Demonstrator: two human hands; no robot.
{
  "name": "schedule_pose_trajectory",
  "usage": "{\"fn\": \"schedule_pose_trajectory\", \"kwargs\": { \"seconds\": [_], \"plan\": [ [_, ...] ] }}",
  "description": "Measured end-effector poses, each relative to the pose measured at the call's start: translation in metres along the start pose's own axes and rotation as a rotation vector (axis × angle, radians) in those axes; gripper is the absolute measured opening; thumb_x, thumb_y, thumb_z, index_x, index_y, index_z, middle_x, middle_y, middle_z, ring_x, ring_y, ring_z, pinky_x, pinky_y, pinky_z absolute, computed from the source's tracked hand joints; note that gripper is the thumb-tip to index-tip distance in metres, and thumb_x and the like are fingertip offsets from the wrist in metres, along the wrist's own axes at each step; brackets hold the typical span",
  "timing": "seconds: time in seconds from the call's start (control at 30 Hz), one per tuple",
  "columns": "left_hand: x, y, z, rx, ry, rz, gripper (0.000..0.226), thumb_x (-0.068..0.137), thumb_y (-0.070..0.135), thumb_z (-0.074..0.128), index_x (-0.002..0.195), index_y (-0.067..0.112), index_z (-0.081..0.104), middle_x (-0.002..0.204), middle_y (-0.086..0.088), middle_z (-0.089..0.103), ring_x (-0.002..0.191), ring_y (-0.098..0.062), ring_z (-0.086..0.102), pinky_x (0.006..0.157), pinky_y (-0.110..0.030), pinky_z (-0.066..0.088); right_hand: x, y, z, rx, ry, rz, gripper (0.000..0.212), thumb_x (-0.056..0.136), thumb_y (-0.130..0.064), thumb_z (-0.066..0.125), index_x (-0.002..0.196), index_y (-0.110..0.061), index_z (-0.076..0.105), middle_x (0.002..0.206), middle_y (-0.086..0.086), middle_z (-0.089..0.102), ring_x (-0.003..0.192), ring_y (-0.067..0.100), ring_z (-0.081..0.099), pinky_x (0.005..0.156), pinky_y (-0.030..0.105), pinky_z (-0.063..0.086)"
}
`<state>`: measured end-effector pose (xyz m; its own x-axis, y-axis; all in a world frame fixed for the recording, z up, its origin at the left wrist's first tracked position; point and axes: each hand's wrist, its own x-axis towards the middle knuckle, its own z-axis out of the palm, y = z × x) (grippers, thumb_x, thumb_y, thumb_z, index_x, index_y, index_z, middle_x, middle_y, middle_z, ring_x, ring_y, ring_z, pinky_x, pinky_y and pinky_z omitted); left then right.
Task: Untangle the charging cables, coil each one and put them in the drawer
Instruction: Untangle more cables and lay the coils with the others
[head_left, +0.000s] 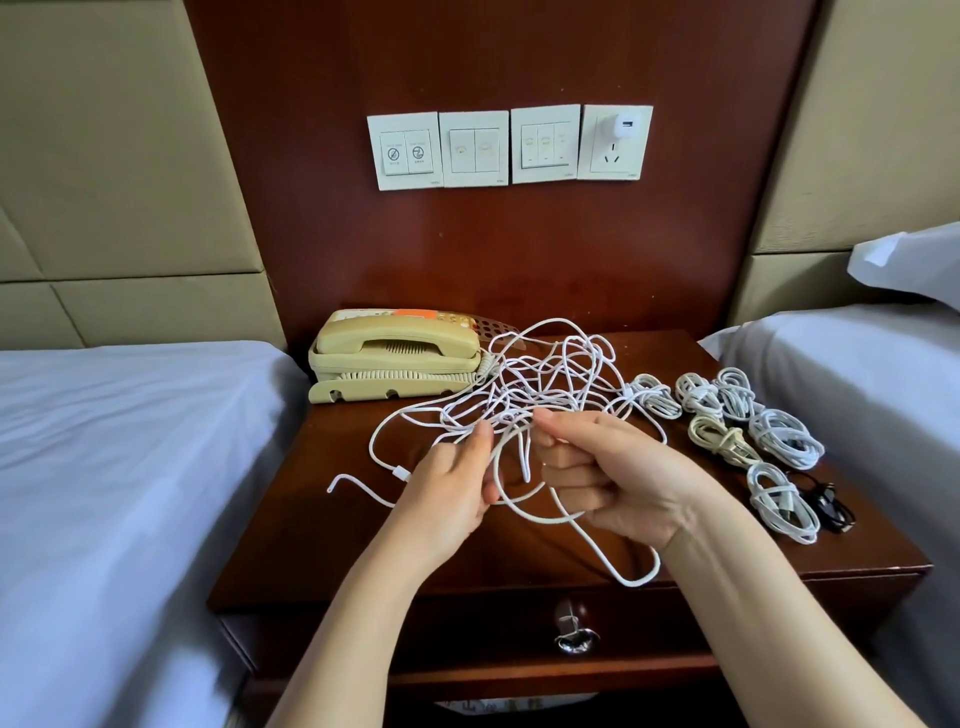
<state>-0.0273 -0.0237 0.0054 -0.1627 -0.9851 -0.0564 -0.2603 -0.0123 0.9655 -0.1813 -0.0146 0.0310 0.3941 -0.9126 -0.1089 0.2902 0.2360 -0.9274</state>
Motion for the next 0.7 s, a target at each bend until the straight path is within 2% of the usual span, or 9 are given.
{"fn": "schedule_pose_trajectory", "kwargs": {
  "seconds": [0.1,0.27,0.37,0.47,0.57,0.63,0.7],
  "plan": [
    [-0.003,0.001,0.0,0.006,-0.061,0.006,0.053,0.1,0.041,0.028,0.06,0.009,0.037,0.032,0.008,0.031,0.029,-0.004,0.023,0.034,-0.014,0.019,0.003,0.004,-0.003,-0.139,0.083,-0.116,0.029,0.079,-0.03,0.059,0.06,-0.011,0.047,0.045,-0.007,0.021,0.036,0.003,0.016,0.033,0.013,0.015],
    [-0.004,0.0,-0.002,0.026,-0.164,0.04,0.053,0.099,0.043,0.03,0.06,0.009,0.039,0.04,0.008,0.023,0.034,-0.008,0.018,0.037,-0.017,0.017,0.008,0.007,-0.003,-0.698,0.349,-0.487,0.034,0.091,-0.022,0.061,0.06,-0.011,0.062,0.038,-0.012,0.035,0.037,0.004,0.028,0.043,0.01,0.024],
    [-0.006,-0.001,-0.002,0.008,-0.246,0.049,0.049,0.101,0.034,0.034,0.059,0.01,0.039,0.041,0.007,0.023,0.036,-0.007,0.018,0.038,-0.018,0.016,0.011,0.012,-0.003,-0.979,0.429,-0.637,0.034,0.091,-0.025,0.061,0.062,-0.008,0.063,0.043,-0.007,0.037,0.044,0.007,0.031,0.046,0.018,0.024],
    [-0.006,-0.003,-0.004,-0.037,-0.292,0.064,0.049,0.102,0.028,0.033,0.056,0.012,0.039,0.043,0.006,0.023,0.038,-0.009,0.018,0.041,-0.021,0.014,0.015,0.017,-0.006,-1.104,0.504,-0.671,0.039,0.092,-0.028,0.06,0.063,-0.001,0.059,0.045,-0.004,0.034,0.046,0.013,0.03,0.047,0.023,0.022],
    [-0.006,-0.004,-0.005,-0.098,-0.301,0.078,0.051,0.102,0.026,0.033,0.052,0.016,0.04,0.045,0.004,0.022,0.039,-0.01,0.017,0.046,-0.027,0.012,0.018,0.02,-0.007,-1.142,0.53,-0.661,0.039,0.091,-0.032,0.059,0.058,-0.012,0.055,0.043,-0.005,0.039,0.046,0.013,0.035,0.046,0.023,0.022],
    [-0.007,-0.004,-0.006,-0.141,-0.306,0.081,0.051,0.102,0.026,0.032,0.053,0.015,0.04,0.045,0.004,0.021,0.039,-0.009,0.017,0.045,-0.025,0.012,0.019,0.021,-0.006,-1.142,0.524,-0.638,0.041,0.092,-0.034,0.058,0.055,-0.018,0.051,0.045,-0.011,0.044,0.045,0.012,0.037,0.047,0.022,0.022],
    [-0.008,-0.002,-0.007,-0.191,-0.312,0.084,0.05,0.102,0.026,0.031,0.053,0.014,0.039,0.045,0.004,0.021,0.038,-0.009,0.018,0.042,-0.021,0.016,0.021,0.022,-0.006,-1.14,0.515,-0.621,0.045,0.092,-0.035,0.057,0.052,-0.019,0.044,0.041,-0.006,0.037,0.044,0.012,0.035,0.046,0.022,0.022]
  ]
}}
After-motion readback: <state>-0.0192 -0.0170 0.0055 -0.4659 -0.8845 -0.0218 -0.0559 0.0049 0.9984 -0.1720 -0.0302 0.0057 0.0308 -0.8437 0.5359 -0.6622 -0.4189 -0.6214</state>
